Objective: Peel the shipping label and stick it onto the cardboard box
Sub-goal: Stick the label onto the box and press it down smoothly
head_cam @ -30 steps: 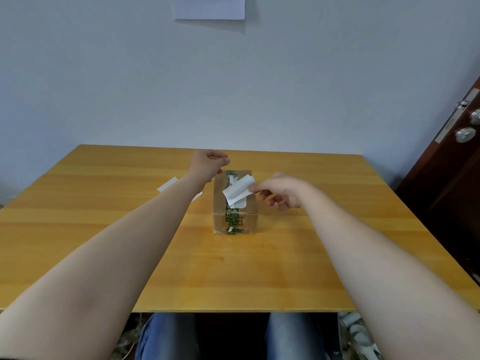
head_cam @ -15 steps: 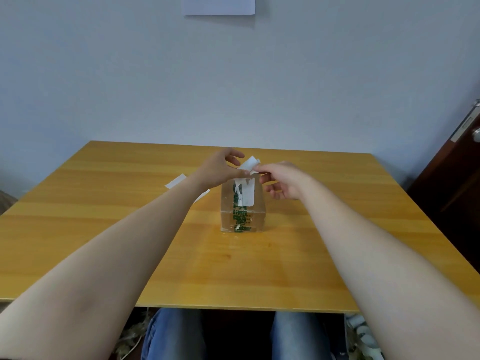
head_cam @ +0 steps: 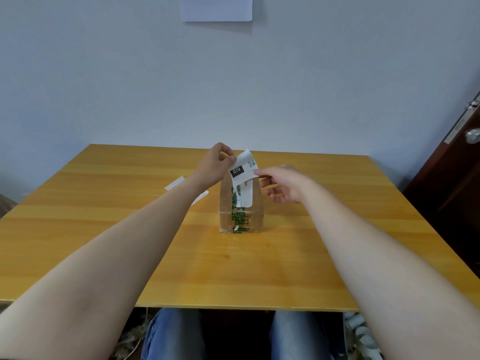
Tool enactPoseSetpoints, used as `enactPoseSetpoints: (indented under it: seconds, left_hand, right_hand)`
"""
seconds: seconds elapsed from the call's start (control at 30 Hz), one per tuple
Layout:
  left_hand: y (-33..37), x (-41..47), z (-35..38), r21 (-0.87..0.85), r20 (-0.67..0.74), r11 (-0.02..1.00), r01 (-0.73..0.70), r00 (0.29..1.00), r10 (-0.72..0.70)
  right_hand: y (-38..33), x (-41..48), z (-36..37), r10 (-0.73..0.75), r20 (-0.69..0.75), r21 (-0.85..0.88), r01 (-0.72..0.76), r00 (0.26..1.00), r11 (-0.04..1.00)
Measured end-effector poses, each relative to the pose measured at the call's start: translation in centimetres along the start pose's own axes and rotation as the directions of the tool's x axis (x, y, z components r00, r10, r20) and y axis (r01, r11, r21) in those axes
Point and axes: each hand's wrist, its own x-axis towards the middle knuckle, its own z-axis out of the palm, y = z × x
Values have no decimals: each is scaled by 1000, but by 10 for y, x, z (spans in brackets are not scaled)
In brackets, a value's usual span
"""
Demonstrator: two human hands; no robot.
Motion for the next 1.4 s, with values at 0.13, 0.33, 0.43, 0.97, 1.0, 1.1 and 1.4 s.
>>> enactPoseSetpoints:
  seconds: [0.13, 0.33, 0.43, 0.97, 1.0, 1.1, 1.4]
  left_hand:
    - [2, -1, 2, -8, 17, 1000, -7, 1000, 7]
    - [1, -2, 3, 55, 27, 998, -20, 999, 18]
    - [0, -2, 3, 0, -20, 1000, -25, 999, 25]
    - [-4, 18, 5, 51, -91, 996, -68, 993, 72]
    - [-6, 20, 5, 49, -88, 997, -66, 994, 71]
    - [-11, 24, 6, 33, -95, 998, -59, 994, 62]
    - [-36, 39, 12, 7, -115, 1000, 21, 993, -20]
  right_hand:
    - [0, -3, -1, -7, 5, 3, 7, 1000, 1000]
    - [-2, -5, -1, -18, 14, 2, 18, 1000, 1000]
    - [-1, -5, -1, -18, 13, -3, 18, 1000, 1000]
    - [18, -1, -2, 110, 31, -189, -102, 993, 977]
    - [19, 0, -1, 122, 38, -201, -112, 992, 973]
    - [20, 1, 4, 144, 53, -231, -128, 988, 964]
    - [18, 8, 5, 142, 35, -306, -125, 989, 944]
